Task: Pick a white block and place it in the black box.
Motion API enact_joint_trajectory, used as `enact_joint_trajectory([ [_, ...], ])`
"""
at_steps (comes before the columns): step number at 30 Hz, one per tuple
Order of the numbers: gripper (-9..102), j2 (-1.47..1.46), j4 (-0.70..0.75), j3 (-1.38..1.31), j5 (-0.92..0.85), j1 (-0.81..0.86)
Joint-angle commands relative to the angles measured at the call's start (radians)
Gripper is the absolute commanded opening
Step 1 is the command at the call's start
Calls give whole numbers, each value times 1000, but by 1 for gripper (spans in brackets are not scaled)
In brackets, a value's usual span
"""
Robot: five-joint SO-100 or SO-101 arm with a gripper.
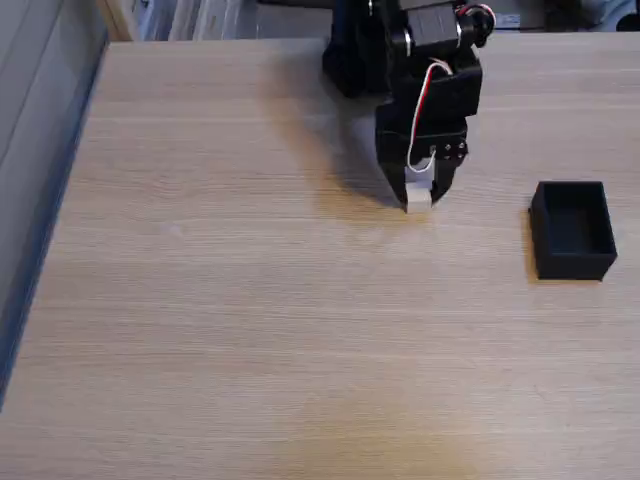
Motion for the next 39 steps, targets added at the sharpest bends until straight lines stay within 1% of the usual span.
enact_joint_trajectory([
  [1, 0, -2, 11, -20, -6, -2],
  [6, 0, 25, 31, -18, -38, 15],
  [10, 0, 101, 44, -21, -46, 2],
  [14, 0, 204, 78, -29, -41, -71],
  [19, 0, 253, 163, -127, 44, -218],
  [23, 0, 204, 224, -270, 129, -328],
  [27, 0, 132, 264, -417, 189, -402],
  [32, 0, 28, 276, -555, 232, -439],
  [39, 0, -112, 304, -713, 265, -449],
])
